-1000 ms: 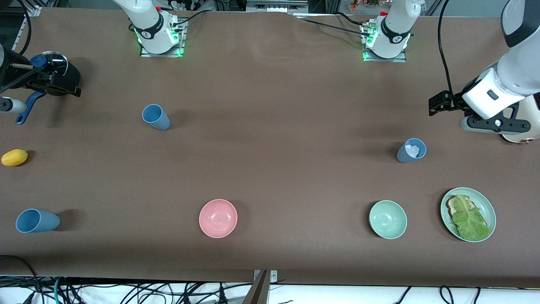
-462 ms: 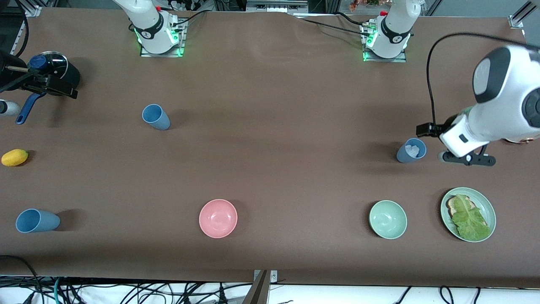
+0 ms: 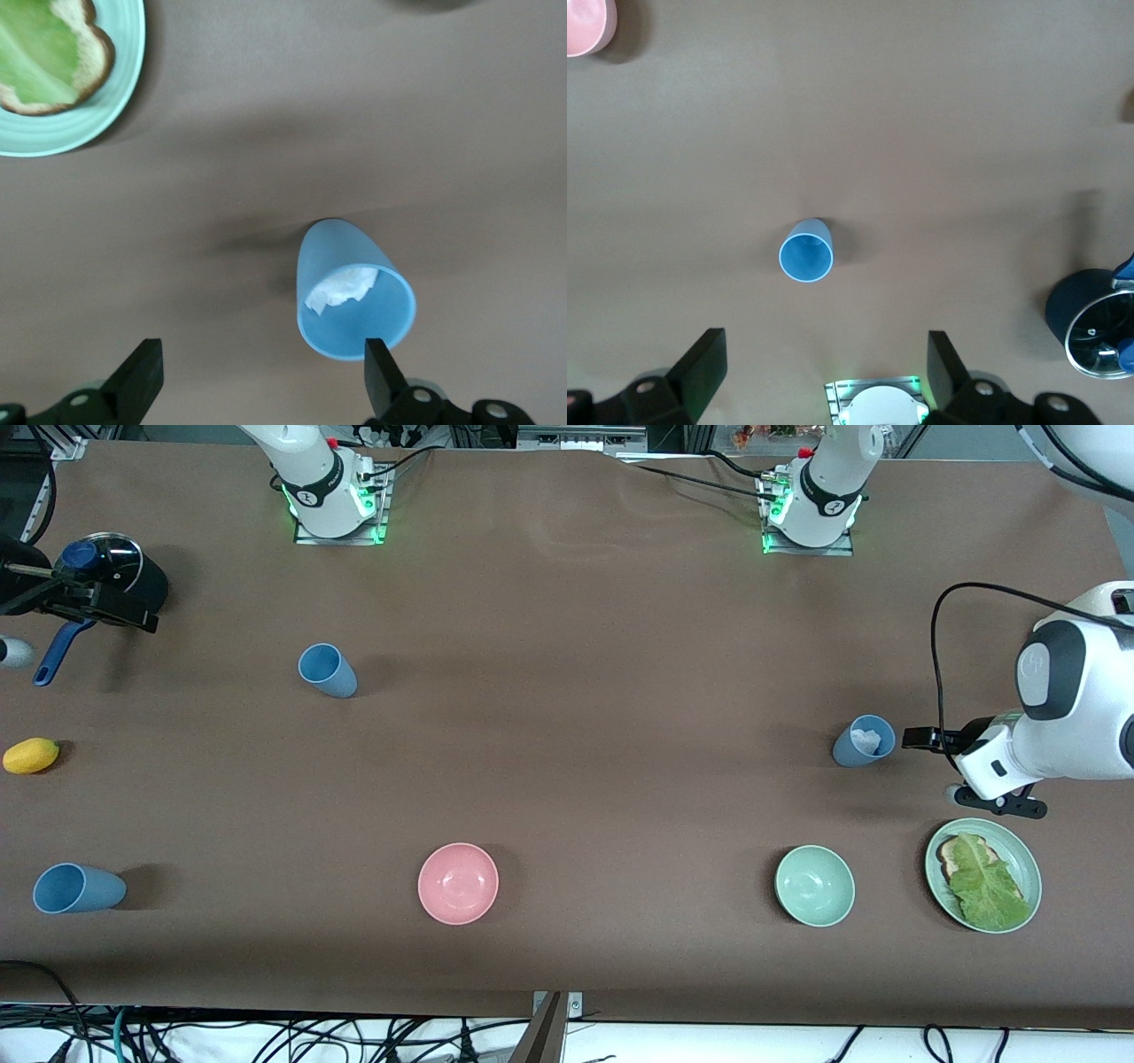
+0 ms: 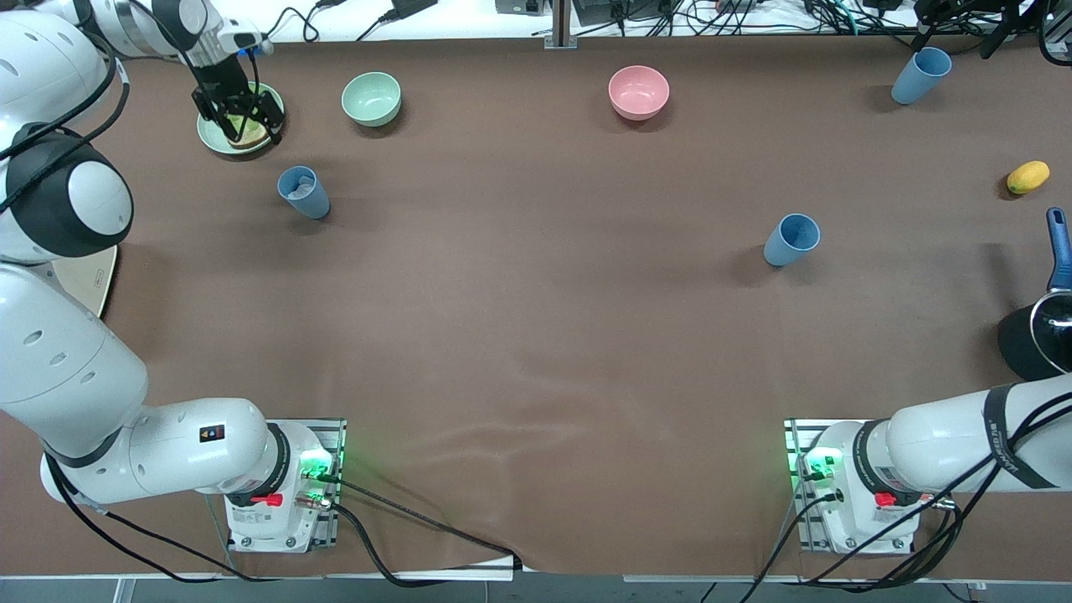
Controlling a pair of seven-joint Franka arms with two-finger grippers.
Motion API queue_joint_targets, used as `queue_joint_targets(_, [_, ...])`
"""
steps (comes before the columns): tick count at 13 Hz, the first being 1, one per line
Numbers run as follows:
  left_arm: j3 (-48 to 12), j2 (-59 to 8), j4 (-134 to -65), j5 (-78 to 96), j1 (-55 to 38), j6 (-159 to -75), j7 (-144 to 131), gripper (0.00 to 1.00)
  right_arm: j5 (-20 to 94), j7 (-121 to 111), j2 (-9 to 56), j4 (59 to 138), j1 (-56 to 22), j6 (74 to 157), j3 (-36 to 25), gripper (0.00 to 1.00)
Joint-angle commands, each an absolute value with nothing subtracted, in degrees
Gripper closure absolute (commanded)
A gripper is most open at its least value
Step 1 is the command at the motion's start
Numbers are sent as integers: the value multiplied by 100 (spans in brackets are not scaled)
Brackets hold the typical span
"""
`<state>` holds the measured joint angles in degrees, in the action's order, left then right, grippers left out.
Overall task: Stack blue cups with both arms
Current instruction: 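Lower the left gripper onto the blue cup holding tissue, then close the left gripper on the tissue cup and lift it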
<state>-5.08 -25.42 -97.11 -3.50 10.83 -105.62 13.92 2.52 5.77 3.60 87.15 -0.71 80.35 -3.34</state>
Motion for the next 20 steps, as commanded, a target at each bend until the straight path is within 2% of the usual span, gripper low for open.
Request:
queue_joint_targets(1, [-571,-2417,-10483,-737,1063,-11352,1450,1,308,598,404,8587,-17,8007,-308,0])
queue_joint_targets(4, [-571,-2495,-10696,-703,1090,-11452,1433,6,316,589,413,8587,-9,8007,-308,0])
queue_joint_targets(5, [-580,-2627,-10696,-694,1090,-11452,1433,11,316,598,413,8587,9,8016,-308,0])
queue_joint_targets(6, [-580,-2680,-10696,-694,1107,-11452,1441,47,316,598,413,8587,17,8042,-308,0])
queue_joint_targets(7, [-589,-2689,-10688,-677,1116,-11452,1441,93,316,598,413,8587,18,8042,-308,0])
queue_joint_targets(8, [-589,-2689,-10670,-529,1151,-11452,1459,100,316,598,413,8587,26,8042,-308,0])
queue_joint_targets(15, [-589,-2734,-10565,-369,1073,-11391,1433,100,316,606,439,8587,166,8051,-334,0])
queue_joint_targets(17, [-659,-2707,-10302,-360,941,-11181,1389,100,316,598,448,8587,176,8060,-334,0])
queue_joint_targets(20, [-1097,-2724,-9670,-325,581,-10680,365,100,316,606,457,8596,184,8060,-334,0])
